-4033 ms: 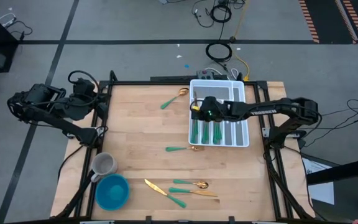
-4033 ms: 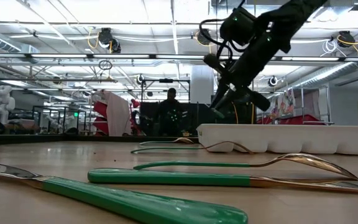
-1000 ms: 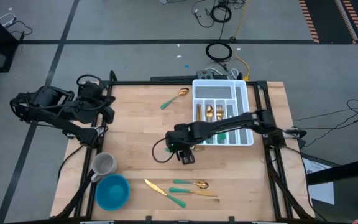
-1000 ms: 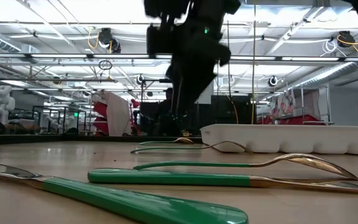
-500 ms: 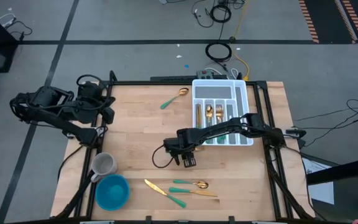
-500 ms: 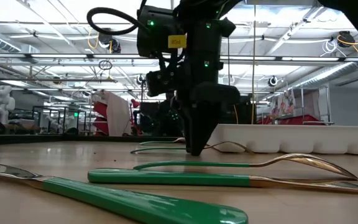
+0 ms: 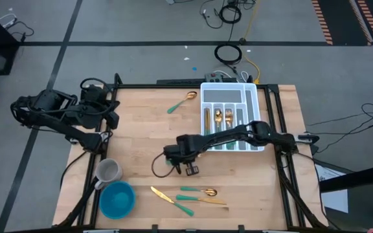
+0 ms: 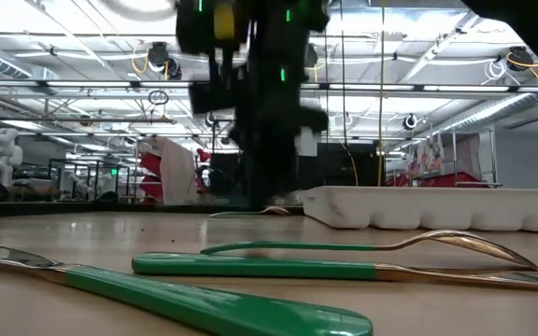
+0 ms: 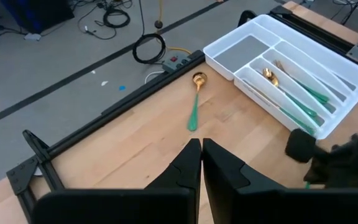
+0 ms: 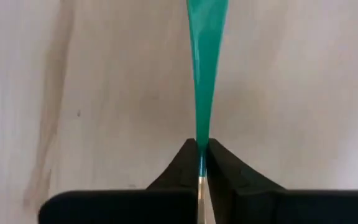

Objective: Sort silverware
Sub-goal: Put the green fork into the white cutlery tray

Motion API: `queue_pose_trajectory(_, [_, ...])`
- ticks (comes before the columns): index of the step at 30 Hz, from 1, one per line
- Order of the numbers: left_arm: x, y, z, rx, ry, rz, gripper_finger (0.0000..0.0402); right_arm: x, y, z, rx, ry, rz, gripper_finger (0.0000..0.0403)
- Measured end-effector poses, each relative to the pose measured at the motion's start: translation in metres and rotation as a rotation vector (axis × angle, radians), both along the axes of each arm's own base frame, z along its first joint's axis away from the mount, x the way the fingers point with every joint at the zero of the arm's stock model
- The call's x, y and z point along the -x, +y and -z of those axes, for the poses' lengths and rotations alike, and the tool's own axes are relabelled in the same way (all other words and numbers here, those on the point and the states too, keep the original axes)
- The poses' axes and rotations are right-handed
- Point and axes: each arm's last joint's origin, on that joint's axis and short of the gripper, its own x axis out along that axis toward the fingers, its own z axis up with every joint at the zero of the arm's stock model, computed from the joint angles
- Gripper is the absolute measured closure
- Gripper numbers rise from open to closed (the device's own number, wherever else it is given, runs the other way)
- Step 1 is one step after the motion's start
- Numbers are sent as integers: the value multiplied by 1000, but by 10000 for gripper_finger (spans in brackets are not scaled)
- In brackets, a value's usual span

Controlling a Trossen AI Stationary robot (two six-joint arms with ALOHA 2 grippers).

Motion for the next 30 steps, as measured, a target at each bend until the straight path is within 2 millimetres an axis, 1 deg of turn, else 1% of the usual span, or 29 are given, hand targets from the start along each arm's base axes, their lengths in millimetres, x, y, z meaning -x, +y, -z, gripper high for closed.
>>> queue_pose_trajectory(1, [0,0,0,0,0,0,377,-1,-1,-10,20,-15,-12,401])
queue_pose_trajectory(3, [0,0,0,0,0,0,377,-5,-4,-32,5,-49,-23,401])
queue_pose_trajectory(6, [0,0,0,0,0,-2,377,-15,-7,-58,19,-143,-48,402])
queue_pose_trajectory(8, [-1,0,0,1,0,-2,377,-19,-11,-79,97,-212,-53,402])
queue_pose_trajectory(11, [-1,0,0,1,0,-3,377,-18,-15,-111,356,-269,-54,402])
queue_pose_trajectory(14, [-2,0,0,10,-11,-14,377,-15,-16,-133,684,-293,-55,402])
queue_pose_trajectory(16, [-2,0,0,15,-17,-20,377,-11,-17,-145,845,-291,-53,402])
queue_pose_trajectory(17, [-2,0,0,15,-19,-20,377,-8,-18,-154,895,-312,-29,403])
queue_pose_trajectory(20, [-2,0,0,34,-42,-43,377,5,-20,-179,985,-351,45,403])
queue_pose_trajectory(22, [-4,-1,0,51,-68,-61,377,13,-17,-191,1026,-367,67,403])
queue_pose_trajectory(24, [-8,-2,-2,63,-103,-65,377,21,-10,-201,1069,-373,69,403])
queue_pose_trajectory(26, [-13,-4,-4,77,-145,-63,377,31,1,-214,1083,-403,60,403])
queue_pose_trajectory(30, [-31,-8,-16,119,-330,-41,377,63,23,-253,1075,-530,102,403])
